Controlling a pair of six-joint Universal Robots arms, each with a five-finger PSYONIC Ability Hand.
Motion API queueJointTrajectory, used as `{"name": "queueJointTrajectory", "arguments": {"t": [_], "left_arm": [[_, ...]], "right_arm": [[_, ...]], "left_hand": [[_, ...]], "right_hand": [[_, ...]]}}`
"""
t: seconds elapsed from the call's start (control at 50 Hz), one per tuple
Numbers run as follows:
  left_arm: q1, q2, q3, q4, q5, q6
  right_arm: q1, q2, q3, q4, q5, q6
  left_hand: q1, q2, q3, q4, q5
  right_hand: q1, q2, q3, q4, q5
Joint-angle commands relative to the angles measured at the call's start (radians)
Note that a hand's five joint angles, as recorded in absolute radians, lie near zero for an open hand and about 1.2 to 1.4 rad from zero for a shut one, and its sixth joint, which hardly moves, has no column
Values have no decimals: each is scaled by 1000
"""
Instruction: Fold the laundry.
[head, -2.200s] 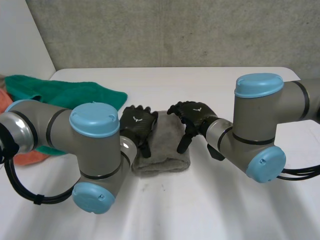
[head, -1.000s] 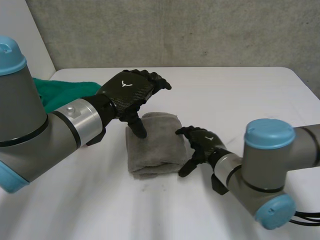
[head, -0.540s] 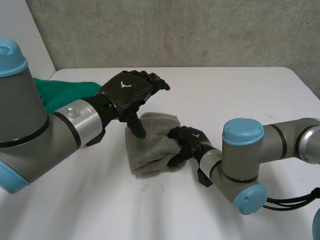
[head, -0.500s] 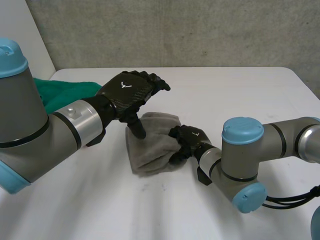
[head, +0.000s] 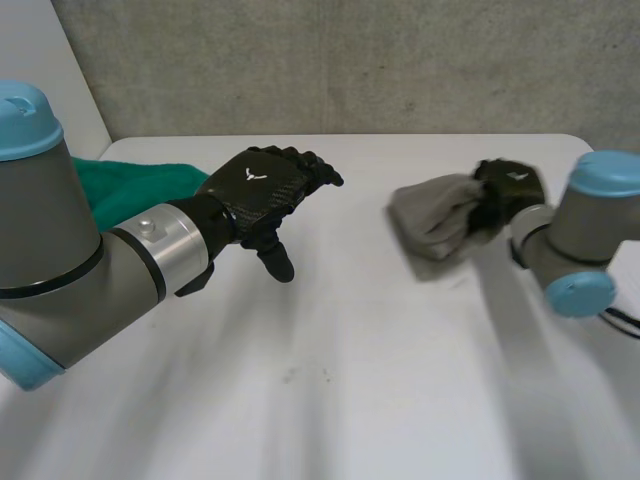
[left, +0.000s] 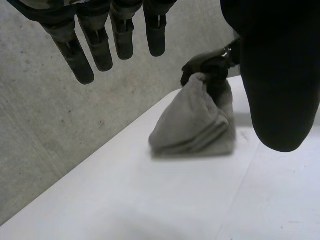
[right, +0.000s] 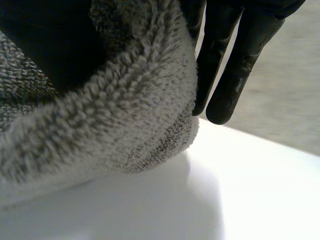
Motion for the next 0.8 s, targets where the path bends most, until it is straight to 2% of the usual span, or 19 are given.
{"name": "queueJointTrajectory", "arguments": {"t": [0.02, 0.1, 0.16, 0.24, 0.38, 0.62, 0.64, 0.66, 0.68, 0.7, 0.8], "left_arm": [[-3, -3, 0, 0, 0, 0], [-3, -8, -2, 2, 0, 0], [-3, -14, -2, 2, 0, 0], [-3, -19, -2, 2, -2, 0], [-4, -29, -2, 2, -2, -2], [-4, -38, -2, 2, -2, -8], [-4, -38, -2, 2, -2, -8], [-4, -38, -2, 2, 0, -8], [-4, -38, -2, 2, -2, -8], [-4, -38, -2, 2, -2, -8], [-6, -38, -3, 2, -2, -9]], "right_arm": [[-168, 236, -375, 183, -2, -143], [-203, 379, -622, 345, 10, -259], [-246, 447, -766, 362, 44, -347], [-298, 455, -808, 350, 81, -411], [-325, 459, -816, 282, 96, -519], [-349, 493, -819, 198, 145, -596], [-349, 495, -817, 190, 156, -600], [-349, 495, -814, 180, 171, -606], [-349, 495, -811, 167, 190, -614], [-349, 499, -805, 143, 217, -635], [-351, 489, -765, 130, 241, -721]], "left_hand": [[-32, -20, -28, -17, -8], [-32, -20, -28, -17, -8], [-32, -20, -28, -17, -8], [-32, -20, -28, -17, -8], [-32, -20, -28, -17, -8], [-32, -20, -28, -17, -8], [-32, -20, -28, -17, -8], [-32, -20, -28, -17, -8], [-32, -20, -28, -17, -8], [-32, -20, -28, -17, -8], [-32, -20, -28, -17, -8]], "right_hand": [[507, 267, 274, 210, 323], [507, 267, 274, 210, 323], [507, 267, 274, 210, 323], [507, 267, 274, 210, 323], [507, 267, 274, 210, 323], [507, 267, 274, 210, 323], [468, 227, 234, 170, 283], [5, -235, -228, -292, -179], [-575, -815, -809, -872, -759], [-714, -955, -948, -1012, -899], [-714, -955, -948, -1012, -899]]}}
